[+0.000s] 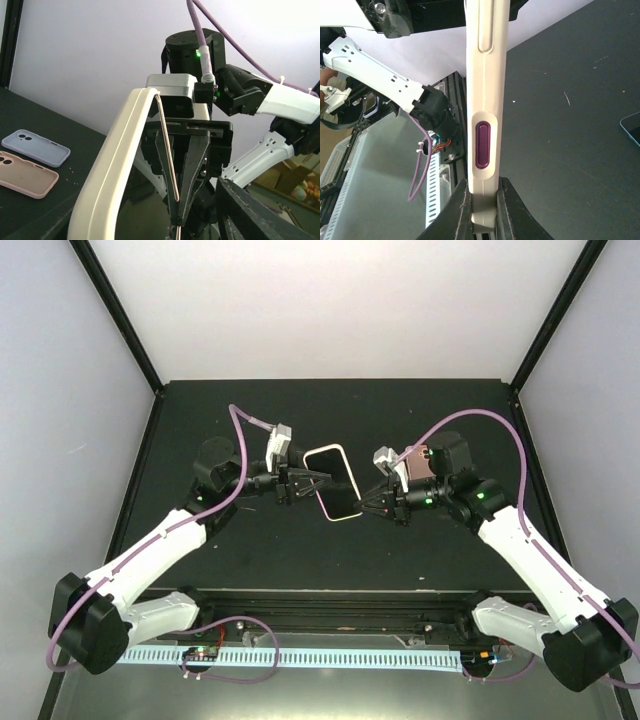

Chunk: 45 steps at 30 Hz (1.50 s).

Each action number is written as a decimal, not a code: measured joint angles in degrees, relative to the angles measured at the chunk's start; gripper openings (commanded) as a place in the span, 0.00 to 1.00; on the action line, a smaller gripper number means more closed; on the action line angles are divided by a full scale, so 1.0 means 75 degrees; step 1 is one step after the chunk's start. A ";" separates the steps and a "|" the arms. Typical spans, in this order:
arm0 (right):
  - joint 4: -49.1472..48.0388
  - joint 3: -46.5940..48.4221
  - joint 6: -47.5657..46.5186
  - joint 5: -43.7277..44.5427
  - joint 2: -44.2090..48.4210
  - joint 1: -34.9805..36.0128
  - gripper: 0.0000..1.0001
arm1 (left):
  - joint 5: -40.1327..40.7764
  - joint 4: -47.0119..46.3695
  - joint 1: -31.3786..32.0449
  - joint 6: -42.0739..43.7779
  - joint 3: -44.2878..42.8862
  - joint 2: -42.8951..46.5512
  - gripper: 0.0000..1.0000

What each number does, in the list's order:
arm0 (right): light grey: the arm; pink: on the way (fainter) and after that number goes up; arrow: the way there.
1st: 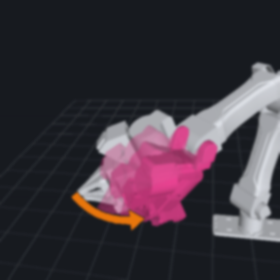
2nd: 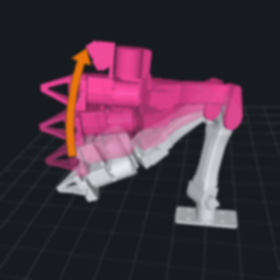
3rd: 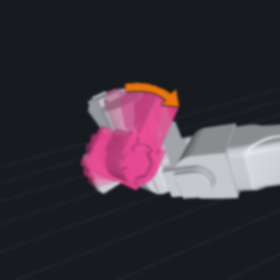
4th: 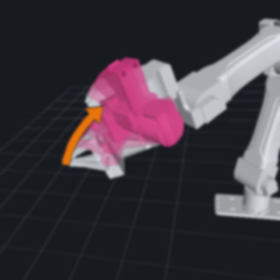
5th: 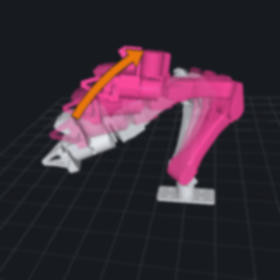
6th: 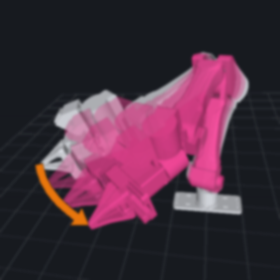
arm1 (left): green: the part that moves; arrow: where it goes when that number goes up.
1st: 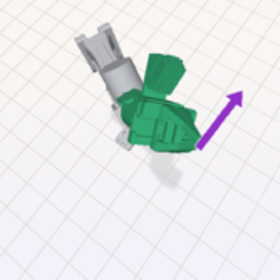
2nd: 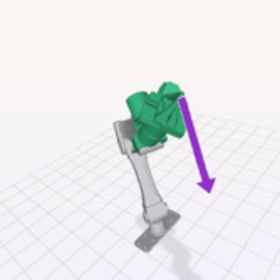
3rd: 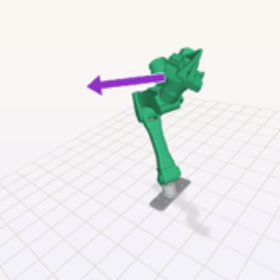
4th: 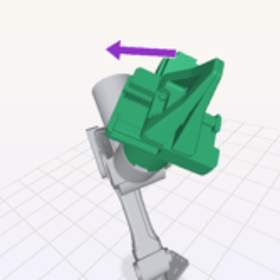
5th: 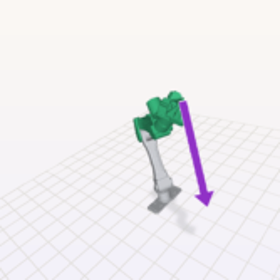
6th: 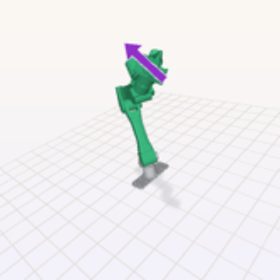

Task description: Take the phone out of the phone case

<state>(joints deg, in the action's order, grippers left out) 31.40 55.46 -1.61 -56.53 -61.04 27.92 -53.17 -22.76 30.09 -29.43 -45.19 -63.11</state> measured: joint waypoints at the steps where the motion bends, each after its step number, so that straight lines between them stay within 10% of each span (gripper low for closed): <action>1: 0.0000 0.0000 0.0003 -0.0038 -0.0015 0.0000 0.01 | -0.0026 -0.0003 0.0009 0.0023 -0.0003 -0.0009 0.53; 33: -0.0219 -0.0085 0.0009 -0.0108 0.0312 0.0000 0.01 | -0.0516 -0.0405 0.0073 -0.0312 0.0000 -0.0122 0.02; 39: 0.0085 0.0009 -0.0495 -0.0087 0.0312 0.0000 0.38 | -0.0554 -0.0329 0.0087 -0.0256 0.0000 -0.0122 0.02; 45: 0.1244 0.0466 -0.2072 -0.0023 0.0440 0.0000 0.48 | -0.0769 -0.0058 0.0099 -0.0067 0.0000 -0.0085 0.02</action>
<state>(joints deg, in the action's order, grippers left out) 40.73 58.96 -17.15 -56.71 -57.74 27.92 -58.94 -23.20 30.83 -29.93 -45.19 -63.75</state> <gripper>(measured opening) 0.453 0.120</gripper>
